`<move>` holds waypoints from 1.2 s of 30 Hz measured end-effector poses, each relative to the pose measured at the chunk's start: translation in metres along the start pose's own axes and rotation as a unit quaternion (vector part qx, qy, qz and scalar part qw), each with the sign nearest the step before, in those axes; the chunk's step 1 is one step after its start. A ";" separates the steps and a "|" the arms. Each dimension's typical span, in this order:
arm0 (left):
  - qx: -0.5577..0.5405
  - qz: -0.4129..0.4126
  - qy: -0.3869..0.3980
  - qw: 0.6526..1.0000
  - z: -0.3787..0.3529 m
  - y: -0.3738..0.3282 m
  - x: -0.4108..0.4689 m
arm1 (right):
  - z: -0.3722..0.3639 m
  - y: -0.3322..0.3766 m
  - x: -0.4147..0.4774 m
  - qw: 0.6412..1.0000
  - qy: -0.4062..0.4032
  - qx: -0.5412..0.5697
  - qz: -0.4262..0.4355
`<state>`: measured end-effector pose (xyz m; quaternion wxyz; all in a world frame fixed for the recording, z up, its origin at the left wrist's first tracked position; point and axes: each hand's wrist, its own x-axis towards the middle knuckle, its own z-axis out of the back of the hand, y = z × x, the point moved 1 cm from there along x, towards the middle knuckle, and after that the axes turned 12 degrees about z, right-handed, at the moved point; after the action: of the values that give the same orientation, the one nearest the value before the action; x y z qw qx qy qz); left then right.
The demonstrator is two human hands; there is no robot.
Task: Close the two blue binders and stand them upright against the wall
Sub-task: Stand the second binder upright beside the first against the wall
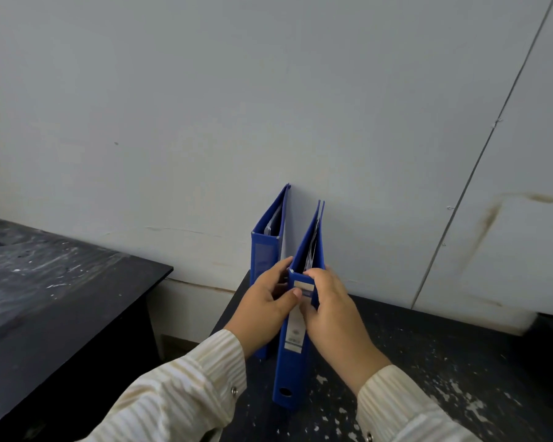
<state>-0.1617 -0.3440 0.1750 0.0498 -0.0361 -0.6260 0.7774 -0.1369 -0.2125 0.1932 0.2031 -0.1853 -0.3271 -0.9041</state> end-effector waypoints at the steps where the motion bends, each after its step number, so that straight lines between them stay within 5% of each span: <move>1: 0.004 -0.008 -0.006 1.000 0.001 -0.004 -0.001 | 0.000 -0.002 0.000 1.000 0.001 0.003 0.005; 8: -0.007 -0.045 -0.109 0.993 0.011 -0.032 0.000 | 0.005 -0.008 0.003 1.000 0.022 0.016 0.012; 16: 0.134 -0.040 -0.239 0.961 0.024 -0.031 0.032 | 0.012 -0.016 0.001 0.999 0.026 0.022 0.005; 25: 0.255 0.016 -0.162 0.953 0.045 -0.027 0.073 | 0.007 -0.023 0.014 0.999 0.039 0.026 -0.007; 36: 0.263 -0.038 -0.052 0.963 0.062 -0.023 0.096 | -0.004 -0.020 0.044 0.999 -0.001 0.035 -0.029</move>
<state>-0.2636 -0.3874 0.2117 0.0543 0.0425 -0.4026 0.9128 -0.1846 -0.2120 0.2003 0.1826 -0.1690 -0.3643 -0.8975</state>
